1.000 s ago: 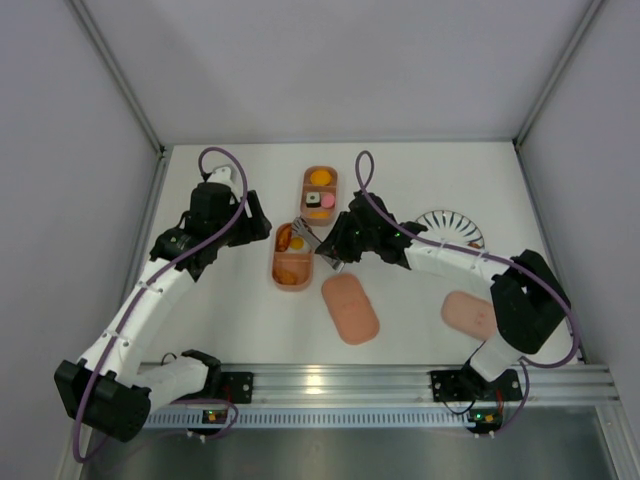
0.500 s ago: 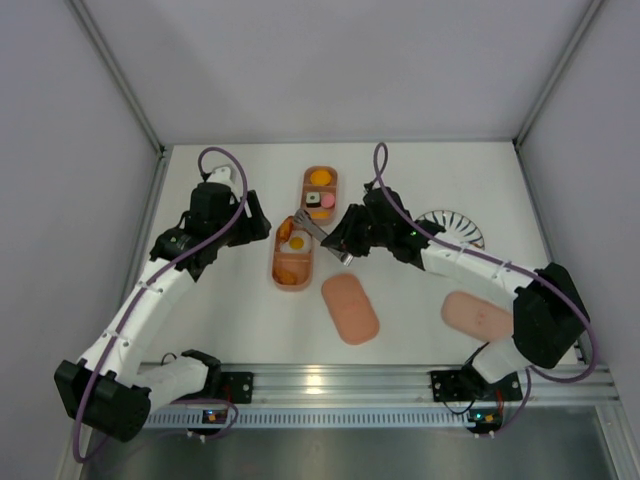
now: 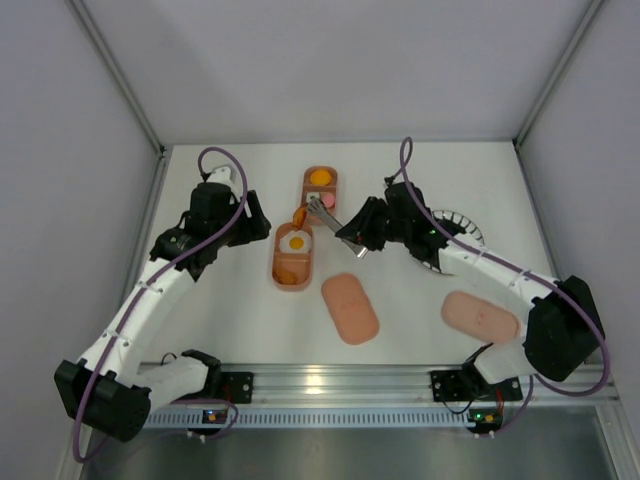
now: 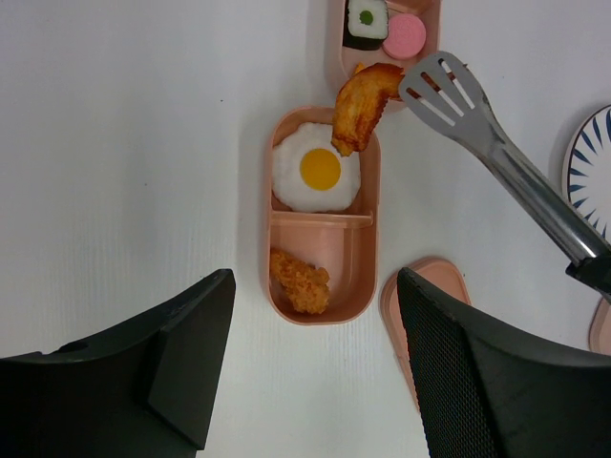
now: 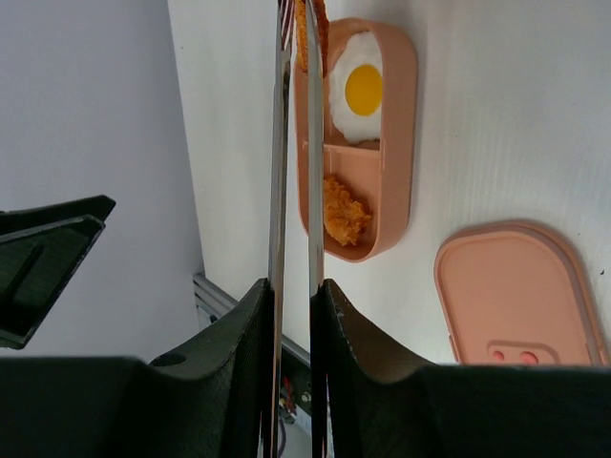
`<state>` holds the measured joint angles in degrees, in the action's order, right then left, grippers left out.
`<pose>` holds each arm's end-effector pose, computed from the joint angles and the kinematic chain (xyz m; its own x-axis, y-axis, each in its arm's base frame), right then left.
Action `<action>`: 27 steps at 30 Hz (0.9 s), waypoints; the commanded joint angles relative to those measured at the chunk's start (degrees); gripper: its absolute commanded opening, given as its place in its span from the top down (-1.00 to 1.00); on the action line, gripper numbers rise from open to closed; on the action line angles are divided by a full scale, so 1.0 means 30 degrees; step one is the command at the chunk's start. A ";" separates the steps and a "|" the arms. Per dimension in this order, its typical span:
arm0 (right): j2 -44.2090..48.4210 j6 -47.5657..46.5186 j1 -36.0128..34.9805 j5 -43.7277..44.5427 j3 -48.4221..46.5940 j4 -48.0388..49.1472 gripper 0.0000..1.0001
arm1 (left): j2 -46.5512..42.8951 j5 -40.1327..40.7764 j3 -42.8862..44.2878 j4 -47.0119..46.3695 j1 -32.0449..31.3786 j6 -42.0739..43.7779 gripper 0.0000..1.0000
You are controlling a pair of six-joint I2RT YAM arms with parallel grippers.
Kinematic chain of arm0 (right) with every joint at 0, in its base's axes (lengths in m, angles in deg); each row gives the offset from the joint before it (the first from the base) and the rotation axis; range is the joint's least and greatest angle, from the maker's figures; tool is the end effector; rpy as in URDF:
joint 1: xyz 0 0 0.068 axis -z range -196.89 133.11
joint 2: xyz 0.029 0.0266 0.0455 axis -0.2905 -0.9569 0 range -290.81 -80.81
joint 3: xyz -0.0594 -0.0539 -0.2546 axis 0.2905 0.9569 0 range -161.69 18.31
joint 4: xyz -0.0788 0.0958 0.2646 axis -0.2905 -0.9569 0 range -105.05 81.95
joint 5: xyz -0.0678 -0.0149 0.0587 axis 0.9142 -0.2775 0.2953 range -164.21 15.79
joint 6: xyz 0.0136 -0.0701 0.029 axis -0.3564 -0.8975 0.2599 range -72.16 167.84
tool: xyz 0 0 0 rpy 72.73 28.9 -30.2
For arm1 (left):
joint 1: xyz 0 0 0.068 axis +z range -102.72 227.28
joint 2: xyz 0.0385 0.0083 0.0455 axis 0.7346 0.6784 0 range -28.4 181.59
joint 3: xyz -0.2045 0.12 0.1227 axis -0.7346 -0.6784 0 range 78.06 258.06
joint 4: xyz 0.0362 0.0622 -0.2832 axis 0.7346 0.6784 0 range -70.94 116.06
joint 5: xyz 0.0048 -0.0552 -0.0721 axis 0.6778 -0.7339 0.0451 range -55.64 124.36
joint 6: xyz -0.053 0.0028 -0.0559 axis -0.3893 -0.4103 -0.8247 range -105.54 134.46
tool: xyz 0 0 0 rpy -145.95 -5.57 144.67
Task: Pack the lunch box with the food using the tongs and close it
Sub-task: Pick up the fake food from the packing box, then place the fake food in the packing box.
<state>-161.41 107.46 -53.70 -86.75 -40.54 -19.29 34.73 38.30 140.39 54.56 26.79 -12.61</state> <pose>0.2908 0.2353 0.2457 -0.8508 0.4152 -0.3222 0.0065 0.6214 0.7834 0.2771 -0.0988 0.3171 -0.6293 -0.2494 -0.7360 0.0124 0.9438 -0.3304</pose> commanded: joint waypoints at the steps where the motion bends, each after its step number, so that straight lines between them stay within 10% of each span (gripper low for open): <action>1: 0.1114 0.0284 0.0875 -0.0538 -0.0071 0.0995 1.00 | -0.0244 0.0238 0.0114 -0.0644 0.0092 0.0029 -0.47; 27: -0.2869 -0.0623 0.3249 -0.1359 -0.2766 0.2518 1.00 | 0.0166 0.0618 0.0406 -0.0527 0.0092 0.0322 -0.47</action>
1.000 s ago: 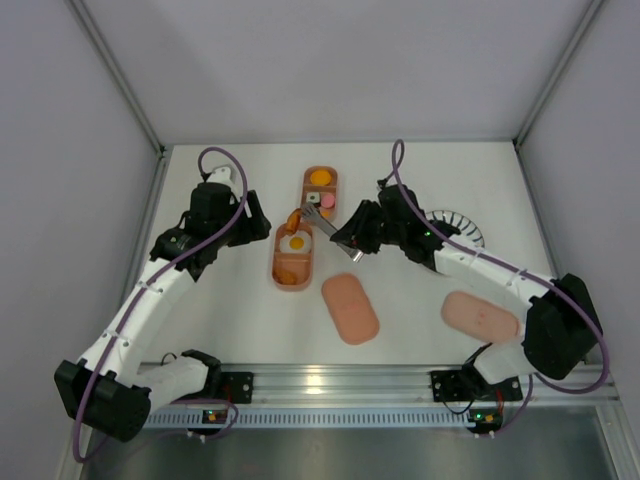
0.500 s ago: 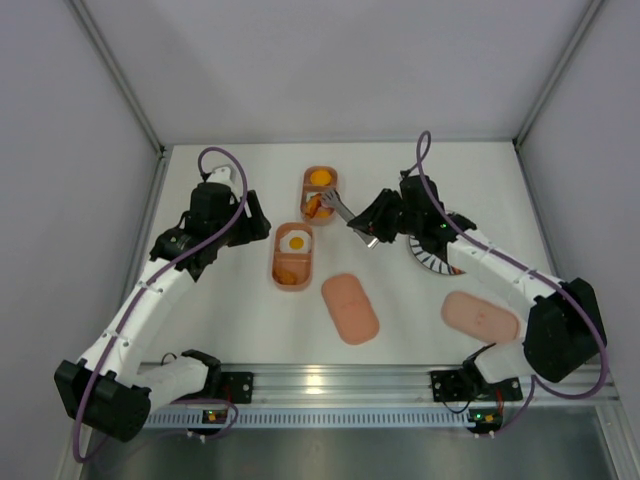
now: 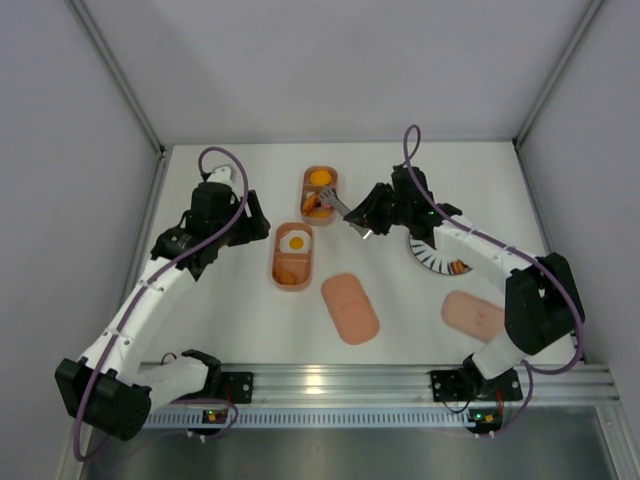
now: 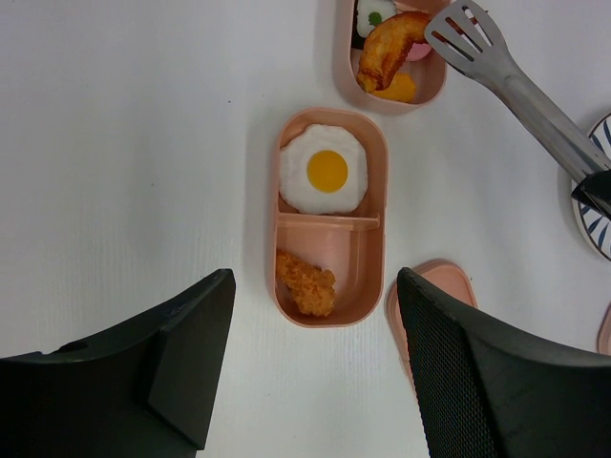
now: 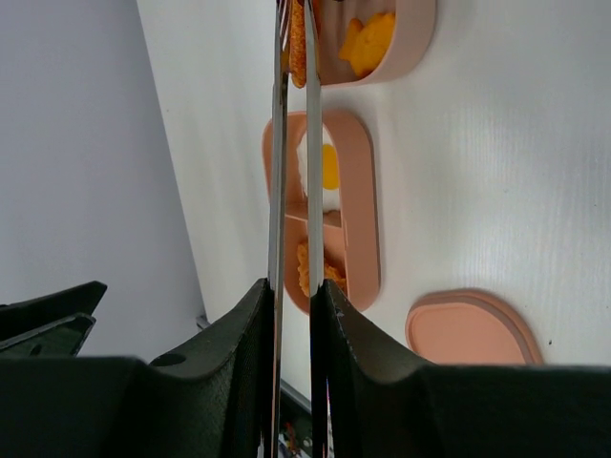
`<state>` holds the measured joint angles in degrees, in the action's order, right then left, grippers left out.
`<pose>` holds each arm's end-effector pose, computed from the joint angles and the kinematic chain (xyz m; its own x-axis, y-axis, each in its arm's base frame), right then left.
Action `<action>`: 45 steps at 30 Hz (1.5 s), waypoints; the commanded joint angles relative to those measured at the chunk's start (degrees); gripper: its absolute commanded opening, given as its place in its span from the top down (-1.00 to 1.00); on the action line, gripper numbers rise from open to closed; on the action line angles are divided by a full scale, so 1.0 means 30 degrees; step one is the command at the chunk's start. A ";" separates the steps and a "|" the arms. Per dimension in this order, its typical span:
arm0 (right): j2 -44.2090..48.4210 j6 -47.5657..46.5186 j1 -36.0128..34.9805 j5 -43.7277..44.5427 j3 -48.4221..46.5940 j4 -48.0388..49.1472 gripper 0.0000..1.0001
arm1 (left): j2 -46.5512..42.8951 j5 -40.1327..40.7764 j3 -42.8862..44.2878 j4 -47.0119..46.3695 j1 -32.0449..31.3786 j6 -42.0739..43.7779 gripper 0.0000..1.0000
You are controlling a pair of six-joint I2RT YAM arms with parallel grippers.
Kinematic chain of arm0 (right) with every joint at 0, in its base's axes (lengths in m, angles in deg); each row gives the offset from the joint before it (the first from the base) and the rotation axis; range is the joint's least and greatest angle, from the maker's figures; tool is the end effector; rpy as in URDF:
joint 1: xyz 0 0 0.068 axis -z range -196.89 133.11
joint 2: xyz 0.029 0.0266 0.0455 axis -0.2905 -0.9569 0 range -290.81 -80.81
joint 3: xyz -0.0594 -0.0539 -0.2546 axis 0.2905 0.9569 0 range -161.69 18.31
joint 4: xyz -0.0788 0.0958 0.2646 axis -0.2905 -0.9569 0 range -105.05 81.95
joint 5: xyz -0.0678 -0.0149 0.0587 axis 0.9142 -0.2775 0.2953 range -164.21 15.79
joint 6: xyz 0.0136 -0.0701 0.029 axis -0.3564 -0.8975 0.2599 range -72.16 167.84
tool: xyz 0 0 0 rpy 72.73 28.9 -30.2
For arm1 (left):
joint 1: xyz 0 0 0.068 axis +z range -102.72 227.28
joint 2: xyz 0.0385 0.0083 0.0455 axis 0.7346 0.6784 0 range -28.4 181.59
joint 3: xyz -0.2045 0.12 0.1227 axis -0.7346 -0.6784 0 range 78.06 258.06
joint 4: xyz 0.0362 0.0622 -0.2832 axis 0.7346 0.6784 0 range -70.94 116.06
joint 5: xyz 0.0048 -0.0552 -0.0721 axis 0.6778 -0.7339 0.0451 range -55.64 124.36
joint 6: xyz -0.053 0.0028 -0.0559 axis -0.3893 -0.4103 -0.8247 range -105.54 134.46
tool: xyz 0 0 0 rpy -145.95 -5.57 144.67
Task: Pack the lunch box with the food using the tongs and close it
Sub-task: Place the fake food in the packing box.
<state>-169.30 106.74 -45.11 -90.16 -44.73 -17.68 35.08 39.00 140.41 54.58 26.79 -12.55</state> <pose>0.3456 0.2058 0.2275 -0.8205 0.4941 -0.2875 0.0964 0.6153 0.7824 0.2785 -0.0985 0.3156 -0.6292 -0.2480 -0.7366 0.0027 0.9470 -0.3212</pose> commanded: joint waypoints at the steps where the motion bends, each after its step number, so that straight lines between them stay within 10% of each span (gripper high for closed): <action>1: -0.0443 -0.0441 0.0415 -0.0222 -0.1454 0.2008 1.00 | 0.0079 0.0414 0.0428 -0.0505 0.0092 0.0329 -0.47; 45: -0.1000 -0.5802 0.0825 0.2561 -0.5232 -0.6516 1.00 | 0.0196 0.0034 0.0282 -0.0768 0.0121 0.0183 -0.47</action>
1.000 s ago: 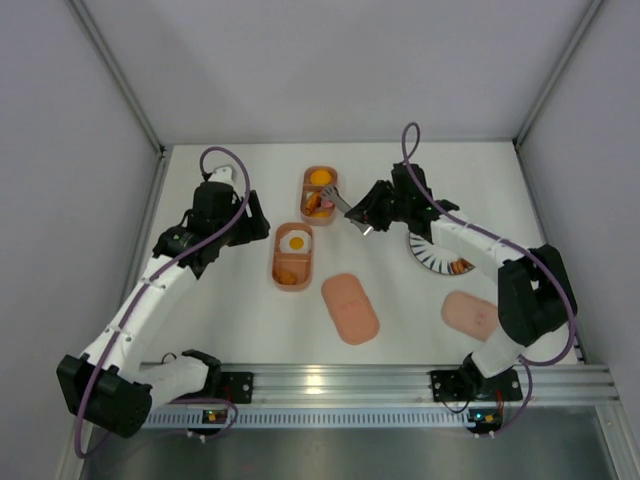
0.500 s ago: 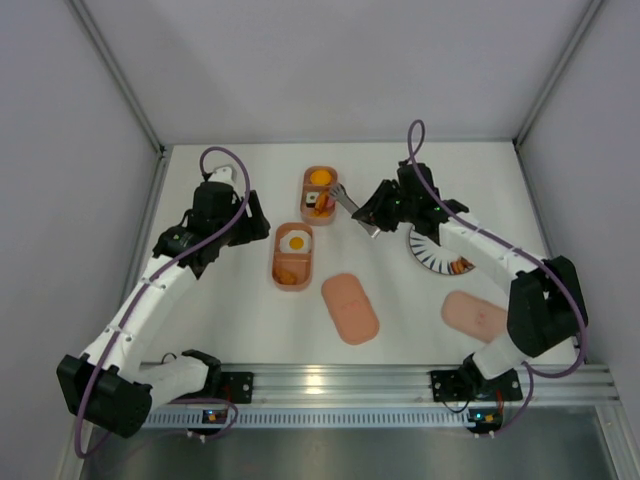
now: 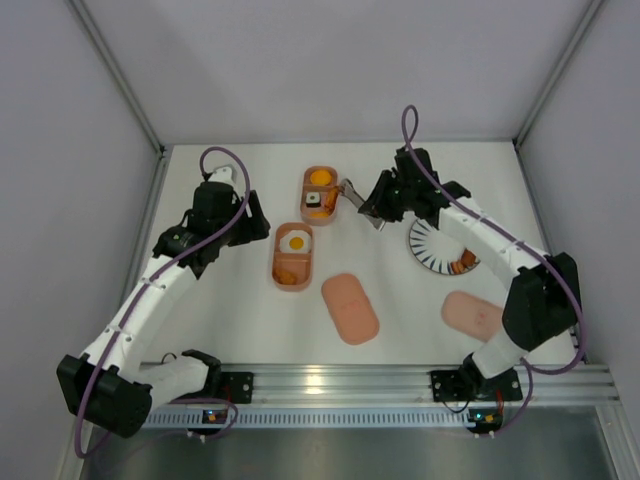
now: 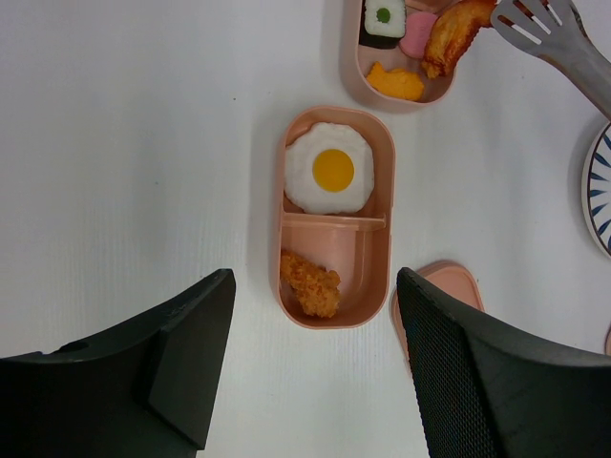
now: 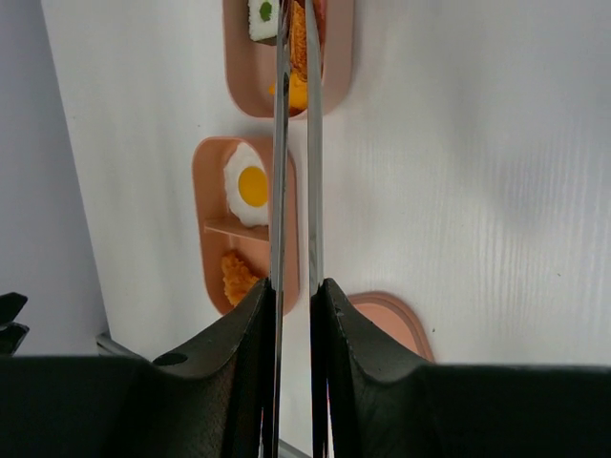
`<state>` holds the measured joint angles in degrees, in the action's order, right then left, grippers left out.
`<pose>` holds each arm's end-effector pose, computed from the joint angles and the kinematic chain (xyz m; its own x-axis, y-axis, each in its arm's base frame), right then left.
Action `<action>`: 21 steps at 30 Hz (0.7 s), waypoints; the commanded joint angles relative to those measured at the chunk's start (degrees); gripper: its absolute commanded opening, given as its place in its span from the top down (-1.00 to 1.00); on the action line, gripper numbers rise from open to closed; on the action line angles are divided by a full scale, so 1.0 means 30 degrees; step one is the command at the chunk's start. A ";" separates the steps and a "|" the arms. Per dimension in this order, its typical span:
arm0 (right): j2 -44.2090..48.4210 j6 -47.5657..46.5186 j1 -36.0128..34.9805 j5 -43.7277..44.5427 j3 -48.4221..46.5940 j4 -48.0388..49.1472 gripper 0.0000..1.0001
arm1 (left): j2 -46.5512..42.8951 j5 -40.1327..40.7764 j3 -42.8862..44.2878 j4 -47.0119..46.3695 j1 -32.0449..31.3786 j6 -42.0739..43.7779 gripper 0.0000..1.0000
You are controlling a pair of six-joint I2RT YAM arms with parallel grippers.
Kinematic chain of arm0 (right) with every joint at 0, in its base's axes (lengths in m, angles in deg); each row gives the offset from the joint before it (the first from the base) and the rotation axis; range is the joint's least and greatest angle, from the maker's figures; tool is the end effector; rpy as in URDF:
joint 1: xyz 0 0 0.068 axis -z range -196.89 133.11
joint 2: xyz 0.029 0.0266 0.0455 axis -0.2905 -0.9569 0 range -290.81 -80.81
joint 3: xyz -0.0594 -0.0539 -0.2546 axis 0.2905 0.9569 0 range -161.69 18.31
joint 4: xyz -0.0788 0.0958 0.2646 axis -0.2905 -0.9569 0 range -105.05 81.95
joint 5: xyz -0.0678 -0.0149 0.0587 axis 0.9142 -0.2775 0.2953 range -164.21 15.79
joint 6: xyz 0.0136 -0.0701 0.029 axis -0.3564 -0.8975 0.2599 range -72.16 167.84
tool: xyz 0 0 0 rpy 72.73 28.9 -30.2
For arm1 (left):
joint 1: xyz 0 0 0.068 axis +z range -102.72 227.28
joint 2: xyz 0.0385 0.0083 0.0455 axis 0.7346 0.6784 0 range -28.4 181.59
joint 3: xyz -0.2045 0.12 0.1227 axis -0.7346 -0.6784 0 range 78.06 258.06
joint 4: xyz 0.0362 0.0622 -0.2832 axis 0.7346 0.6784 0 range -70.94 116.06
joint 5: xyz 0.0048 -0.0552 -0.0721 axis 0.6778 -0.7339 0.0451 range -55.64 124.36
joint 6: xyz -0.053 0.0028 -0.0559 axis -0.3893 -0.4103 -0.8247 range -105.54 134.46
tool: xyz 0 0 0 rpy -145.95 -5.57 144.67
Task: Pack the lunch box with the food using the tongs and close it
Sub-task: Place the fake food in the packing box.
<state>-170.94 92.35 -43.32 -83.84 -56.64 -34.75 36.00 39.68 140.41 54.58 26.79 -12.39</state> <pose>0.3601 0.1911 0.2641 -0.8121 0.3682 -0.4527 0.0266 0.7983 0.6016 0.2818 -0.0988 0.3112 -0.6361 -0.2423 -0.7326 -0.0084 0.9515 -0.3074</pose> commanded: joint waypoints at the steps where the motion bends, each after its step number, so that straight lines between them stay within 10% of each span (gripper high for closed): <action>1: -0.0630 -0.1183 0.0199 0.0368 -0.1728 -0.1059 1.00 | -0.0139 -0.0192 0.0282 -0.0740 0.0121 0.0132 -0.47; 21: -0.2125 -0.3147 -0.0767 0.0221 -0.3812 -0.3024 0.85 | 0.0037 -0.0222 0.0341 -0.0798 0.0121 0.0132 -0.47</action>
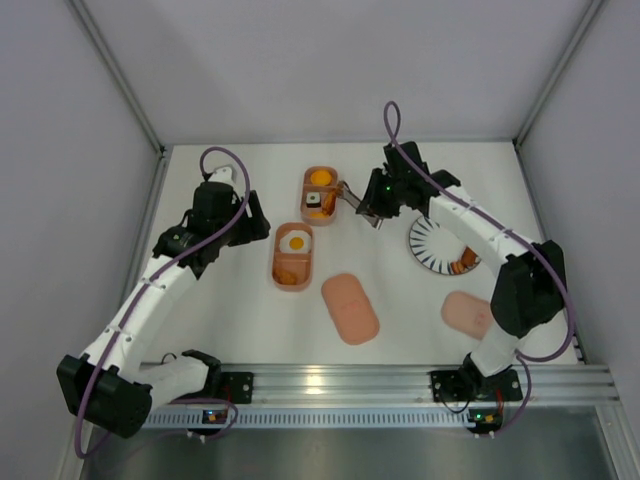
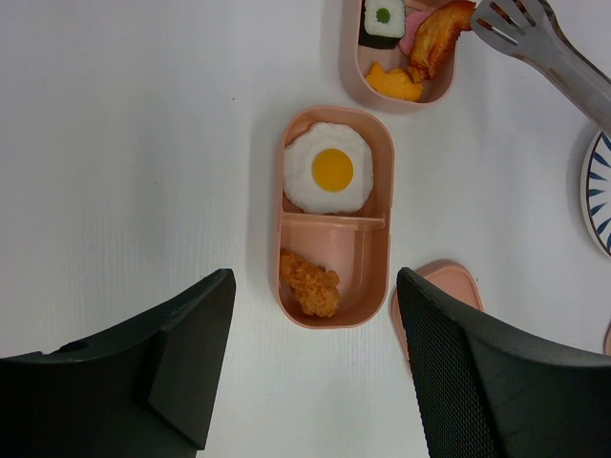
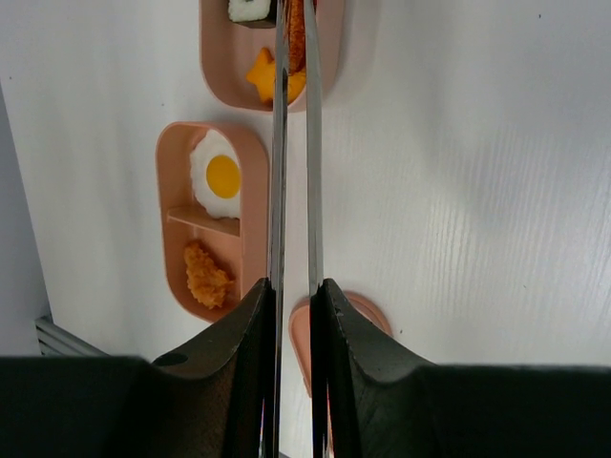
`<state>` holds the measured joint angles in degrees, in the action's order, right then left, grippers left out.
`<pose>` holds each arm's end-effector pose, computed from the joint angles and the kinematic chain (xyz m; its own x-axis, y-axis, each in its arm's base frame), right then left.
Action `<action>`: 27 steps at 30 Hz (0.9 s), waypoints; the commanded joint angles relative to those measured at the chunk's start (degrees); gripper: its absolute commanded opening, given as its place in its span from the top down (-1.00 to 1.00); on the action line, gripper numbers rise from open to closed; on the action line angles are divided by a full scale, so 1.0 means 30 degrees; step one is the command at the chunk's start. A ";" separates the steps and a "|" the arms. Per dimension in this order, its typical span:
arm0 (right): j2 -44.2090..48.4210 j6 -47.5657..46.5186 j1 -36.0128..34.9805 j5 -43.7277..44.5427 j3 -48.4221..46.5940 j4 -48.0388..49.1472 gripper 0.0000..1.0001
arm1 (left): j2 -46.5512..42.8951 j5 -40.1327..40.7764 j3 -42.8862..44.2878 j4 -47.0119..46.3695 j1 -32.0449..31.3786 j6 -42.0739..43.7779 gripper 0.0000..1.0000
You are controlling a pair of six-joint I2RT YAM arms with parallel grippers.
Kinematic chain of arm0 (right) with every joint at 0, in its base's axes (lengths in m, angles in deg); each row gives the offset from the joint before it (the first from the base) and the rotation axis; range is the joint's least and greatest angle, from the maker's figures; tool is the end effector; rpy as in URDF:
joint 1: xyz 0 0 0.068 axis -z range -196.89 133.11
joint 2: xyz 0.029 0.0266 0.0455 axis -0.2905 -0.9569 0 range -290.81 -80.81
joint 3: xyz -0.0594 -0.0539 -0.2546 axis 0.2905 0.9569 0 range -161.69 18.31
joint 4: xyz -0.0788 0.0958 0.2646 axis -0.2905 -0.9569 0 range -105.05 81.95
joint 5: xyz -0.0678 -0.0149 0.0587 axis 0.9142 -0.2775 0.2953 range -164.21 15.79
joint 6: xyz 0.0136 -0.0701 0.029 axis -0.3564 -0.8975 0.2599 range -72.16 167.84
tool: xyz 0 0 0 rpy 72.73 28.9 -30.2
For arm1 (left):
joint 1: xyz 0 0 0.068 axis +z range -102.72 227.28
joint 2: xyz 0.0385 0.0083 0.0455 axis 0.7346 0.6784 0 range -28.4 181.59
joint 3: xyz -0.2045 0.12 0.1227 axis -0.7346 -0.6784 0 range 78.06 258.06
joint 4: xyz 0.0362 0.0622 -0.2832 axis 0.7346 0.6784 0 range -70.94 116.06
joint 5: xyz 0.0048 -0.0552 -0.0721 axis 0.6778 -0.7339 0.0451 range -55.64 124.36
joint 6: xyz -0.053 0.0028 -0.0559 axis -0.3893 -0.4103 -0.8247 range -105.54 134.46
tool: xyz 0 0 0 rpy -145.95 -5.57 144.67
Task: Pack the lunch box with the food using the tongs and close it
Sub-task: Place the fake food in the packing box.
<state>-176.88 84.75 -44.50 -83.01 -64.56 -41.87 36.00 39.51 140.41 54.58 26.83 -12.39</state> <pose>0.3728 0.2062 0.2635 -0.8489 0.2258 -0.4780 -0.0508 0.8651 0.4990 0.2818 -0.0988 0.3112 -0.6370 -0.2425 -0.7318 -0.0070 0.9510 -0.3090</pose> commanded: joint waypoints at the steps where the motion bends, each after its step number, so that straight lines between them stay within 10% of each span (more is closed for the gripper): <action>1: -0.0202 -0.0612 -0.0433 -0.0114 -0.1262 -0.0649 0.81 | 0.0037 -0.0163 0.0370 -0.0769 0.0107 0.0132 -0.47; 27: -0.1989 -0.0701 -0.1341 -0.0583 -0.2933 -0.0298 0.30 | -0.0080 0.0012 0.0517 -0.0593 0.0107 0.0279 -0.47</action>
<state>-182.11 82.98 -47.39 -84.30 -70.00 -43.18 36.00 39.53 140.41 54.61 26.87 -12.37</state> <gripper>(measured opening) 0.355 0.737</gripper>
